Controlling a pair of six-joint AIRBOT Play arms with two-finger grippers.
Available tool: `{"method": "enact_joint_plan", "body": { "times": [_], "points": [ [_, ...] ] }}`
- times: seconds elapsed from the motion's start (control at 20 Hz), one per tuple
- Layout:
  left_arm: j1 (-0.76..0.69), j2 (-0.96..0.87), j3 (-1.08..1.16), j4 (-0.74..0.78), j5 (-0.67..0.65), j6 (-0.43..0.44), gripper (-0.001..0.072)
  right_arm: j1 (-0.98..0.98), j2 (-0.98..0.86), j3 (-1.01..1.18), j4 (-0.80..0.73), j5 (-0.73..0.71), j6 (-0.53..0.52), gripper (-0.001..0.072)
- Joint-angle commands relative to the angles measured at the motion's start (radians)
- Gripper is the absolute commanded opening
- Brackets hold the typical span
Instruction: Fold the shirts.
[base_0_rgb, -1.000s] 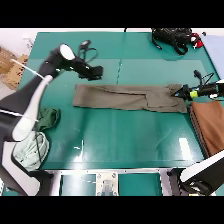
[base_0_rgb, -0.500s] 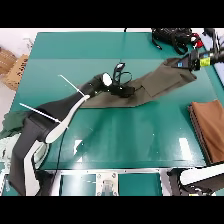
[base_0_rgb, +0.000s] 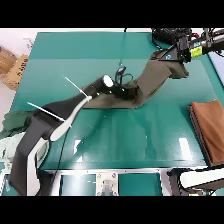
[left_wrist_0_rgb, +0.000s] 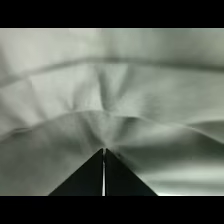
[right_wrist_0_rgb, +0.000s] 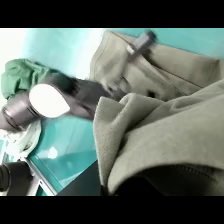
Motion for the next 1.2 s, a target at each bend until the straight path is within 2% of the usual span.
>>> {"method": "enact_joint_plan", "body": {
  "times": [0.0, 0.15, 0.2, 0.35, 0.55, 0.6, 0.65, 0.7, 0.75, 0.85, 0.9, 0.95, 1.15],
  "points": [
    [0.114, 0.042, 0.107, 0.053, -0.342, 0.042, 0.0023, 0.019, 0.002, 0.003, -0.001, -0.034, 0.03, 0.0022],
    [0.248, 0.106, 0.244, 0.257, -0.61, 0.035, 0.0023, 0.087, 0.002, -0.002, 0.001, -0.076, 0.067, 0.0022],
    [0.294, 0.146, 0.247, 0.315, -0.65, 0.035, 0.0024, 0.131, 0.002, -0.011, 0.001, -0.102, 0.077, 0.0022],
    [0.434, 0.244, 0.244, 0.414, -0.69, 0.035, 0.0024, 0.304, -0.013, -0.066, -0.001, -0.269, 0.096, 0.0022],
    [0.559, 0.285, 0.244, 0.413, -0.69, 0.037, 0.0024, 0.63, -0.139, -0.142, 0.001, -0.665, 0.096, 0.0022],
    [0.578, 0.285, 0.244, 0.413, -0.691, 0.04, 0.0024, 0.714, -0.195, -0.142, 0.002, -0.78, 0.096, 0.009],
    [0.593, 0.285, 0.244, 0.413, -0.691, 0.04, 0.0024, 0.792, -0.25, -0.141, 0.002, -0.892, 0.096, 0.0333],
    [0.608, 0.285, 0.244, 0.413, -0.694, 0.04, 0.0024, 0.851, -0.294, -0.14, 0.001, -0.995, 0.096, 0.0482],
    [0.62, 0.285, 0.244, 0.413, -0.698, 0.043, 0.0024, 0.875, -0.314, -0.14, 0.002, -1.046, 0.098, 0.048],
    [0.636, 0.285, 0.244, 0.416, -0.705, 0.081, 0.0024, 0.829, -0.292, -0.137, -0.003, -1.002, 0.105, 0.0468],
    [0.642, 0.285, 0.244, 0.418, -0.716, 0.093, 0.0024, 0.775, -0.268, -0.137, -0.003, -0.938, 0.105, 0.0395],
    [0.642, 0.285, 0.244, 0.428, -0.719, 0.095, 0.0024, 0.709, -0.243, -0.137, -0.003, -0.864, 0.111, 0.0365],
    [0.642, 0.285, 0.244, 0.44, -0.706, 0.119, 0.0024, 0.401, -0.173, -0.139, -0.101, -0.571, 0.185, 0.0367]
  ]
}}
